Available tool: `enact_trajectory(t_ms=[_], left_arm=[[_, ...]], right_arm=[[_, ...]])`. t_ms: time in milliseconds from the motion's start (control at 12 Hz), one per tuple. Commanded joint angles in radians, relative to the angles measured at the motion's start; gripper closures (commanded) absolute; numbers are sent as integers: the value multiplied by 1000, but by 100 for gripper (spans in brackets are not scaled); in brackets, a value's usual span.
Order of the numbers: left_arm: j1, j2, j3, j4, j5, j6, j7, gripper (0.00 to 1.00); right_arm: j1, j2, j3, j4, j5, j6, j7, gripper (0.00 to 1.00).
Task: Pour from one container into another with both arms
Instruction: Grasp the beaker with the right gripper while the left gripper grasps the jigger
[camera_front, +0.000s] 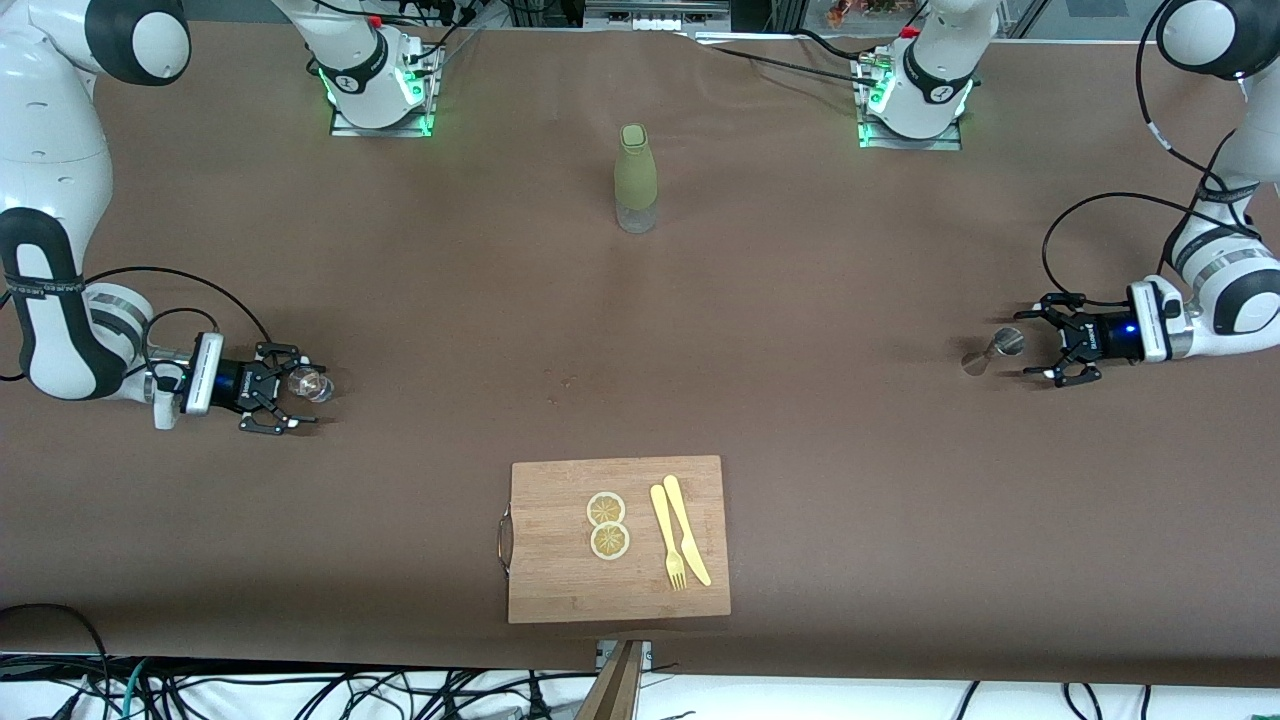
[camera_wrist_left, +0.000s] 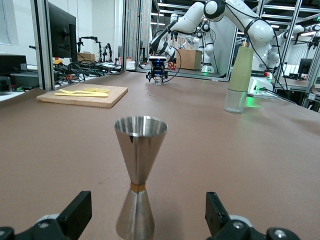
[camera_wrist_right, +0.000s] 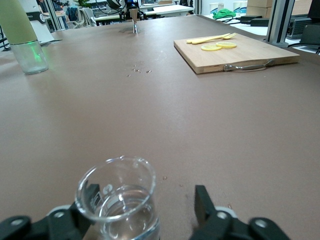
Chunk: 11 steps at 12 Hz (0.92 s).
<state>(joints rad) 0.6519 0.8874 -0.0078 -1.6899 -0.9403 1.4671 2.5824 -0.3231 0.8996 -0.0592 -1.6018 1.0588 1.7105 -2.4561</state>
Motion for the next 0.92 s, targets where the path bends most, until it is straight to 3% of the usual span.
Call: enact_trajectory(t_ms=[0,334,836], left_arm=[[-6,34,6,18,-35,18,85,0],[-38,47,6,16,-75,25,87,0],[-89,58,6,1,-127,41,88,0]], right_arm=[[-2,5,4,13,3,4,-9,26],[-2,5,2,13,3,4,-9,28],[2,4,4,13,1,24,-9,53]])
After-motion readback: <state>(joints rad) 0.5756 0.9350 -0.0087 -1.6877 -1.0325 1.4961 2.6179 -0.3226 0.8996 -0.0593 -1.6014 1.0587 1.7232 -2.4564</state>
